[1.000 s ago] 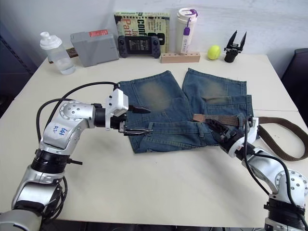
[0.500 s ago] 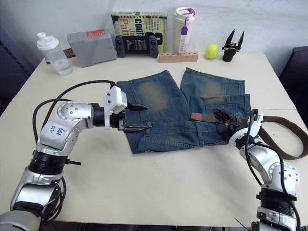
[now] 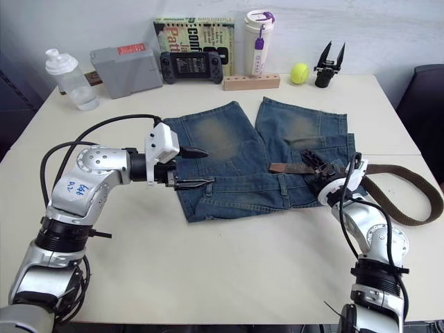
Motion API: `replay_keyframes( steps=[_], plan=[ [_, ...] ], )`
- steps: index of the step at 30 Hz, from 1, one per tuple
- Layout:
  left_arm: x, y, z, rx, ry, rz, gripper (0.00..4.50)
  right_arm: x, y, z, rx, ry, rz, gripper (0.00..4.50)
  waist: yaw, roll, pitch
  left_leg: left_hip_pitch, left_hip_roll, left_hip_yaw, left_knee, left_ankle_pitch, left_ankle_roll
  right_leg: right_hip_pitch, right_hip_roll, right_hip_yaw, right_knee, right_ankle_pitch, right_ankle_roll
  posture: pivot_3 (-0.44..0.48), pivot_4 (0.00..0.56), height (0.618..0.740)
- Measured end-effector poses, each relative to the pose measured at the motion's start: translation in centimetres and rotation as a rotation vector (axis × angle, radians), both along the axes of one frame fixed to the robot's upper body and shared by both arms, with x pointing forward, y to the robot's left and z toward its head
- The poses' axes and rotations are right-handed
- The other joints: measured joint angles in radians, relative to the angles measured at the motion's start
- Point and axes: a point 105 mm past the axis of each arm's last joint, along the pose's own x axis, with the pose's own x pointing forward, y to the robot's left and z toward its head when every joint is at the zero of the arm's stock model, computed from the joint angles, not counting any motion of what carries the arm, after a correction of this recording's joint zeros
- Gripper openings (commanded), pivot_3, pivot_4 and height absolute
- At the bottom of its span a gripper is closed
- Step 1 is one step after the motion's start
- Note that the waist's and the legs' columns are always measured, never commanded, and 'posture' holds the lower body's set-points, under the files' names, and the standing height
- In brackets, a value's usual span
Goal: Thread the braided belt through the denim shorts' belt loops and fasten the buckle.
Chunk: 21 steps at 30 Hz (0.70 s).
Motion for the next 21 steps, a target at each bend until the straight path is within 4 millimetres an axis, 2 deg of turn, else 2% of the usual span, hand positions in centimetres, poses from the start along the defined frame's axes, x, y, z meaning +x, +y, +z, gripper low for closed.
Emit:
replay_keyframes(
  steps=[2,5,6,10,12,14,17,21],
  plan=[
    [0.0,0.2,0.0,0.007,-0.004,0.003,3.83,0.4,0.1,-0.1,-0.005,-0.006,0.002,4.4,-0.001,0.0,0.0,0.0,0.0,0.0,0.0,0.0,0.0,0.0,0.0,0.0,0.0,0.0,0.0,0.0,0.15,0.694],
    [0.0,0.3,0.0,0.014,-0.008,0.003,3.83,0.7,0.1,-0.5,-0.006,-0.005,-0.002,3.65,-0.001,0.0,0.0,0.0,0.0,0.0,0.0,0.0,0.0,0.0,0.0,0.0,0.0,0.0,0.0,0.0,0.15,0.694],
    [0.0,0.4,0.0,0.016,-0.008,0.004,3.83,0.8,0.0,-0.9,-0.014,0.004,-0.006,3.06,0.0,0.0,0.0,0.0,0.0,0.0,-0.001,0.0,0.0,0.0,0.0,0.0,0.0,0.0,0.0,0.0,0.15,0.694],
    [0.0,0.4,0.0,0.016,-0.008,0.004,3.83,0.6,0.1,-1.6,-0.045,0.021,0.008,1.32,-0.001,0.0,0.0,0.0,0.0,0.0,-0.002,0.0,0.0,0.0,0.0,0.0,0.0,0.0,0.0,0.0,0.15,0.694],
    [0.0,0.4,0.0,0.017,-0.009,0.004,3.83,0.6,0.5,-1.3,-0.057,0.006,0.038,0.32,-0.005,0.0,0.0,0.001,0.0,0.0,-0.003,0.001,-0.001,0.0,0.0,0.0,-0.001,0.0,0.0,0.0,0.15,0.694],
    [0.1,0.4,0.0,0.018,-0.01,0.005,3.83,0.4,0.7,-0.7,-0.064,-0.012,0.056,0.06,-0.009,-0.001,0.0,0.001,0.0,0.0,-0.003,0.001,-0.001,0.0,0.0,0.0,-0.001,0.0,0.0,0.0,0.15,0.694],
    [0.1,0.4,0.1,0.022,-0.017,0.003,3.83,0.0,0.4,-0.6,-0.092,-0.011,0.087,0.06,-0.011,0.0,0.0,0.001,-0.001,0.0,-0.005,0.001,-0.002,-0.001,-0.001,0.0,-0.001,0.0,0.0,0.0,0.15,0.694],
    [0.4,0.6,-0.3,0.039,-0.021,0.008,3.83,-1.3,-1.5,0.3,-0.059,-0.041,0.113,0.06,0.003,0.0,0.0,0.0,-0.002,0.0,-0.007,0.002,-0.001,-0.001,-0.001,0.0,-0.003,0.0,0.0,0.0,0.15,0.694]
  ],
)
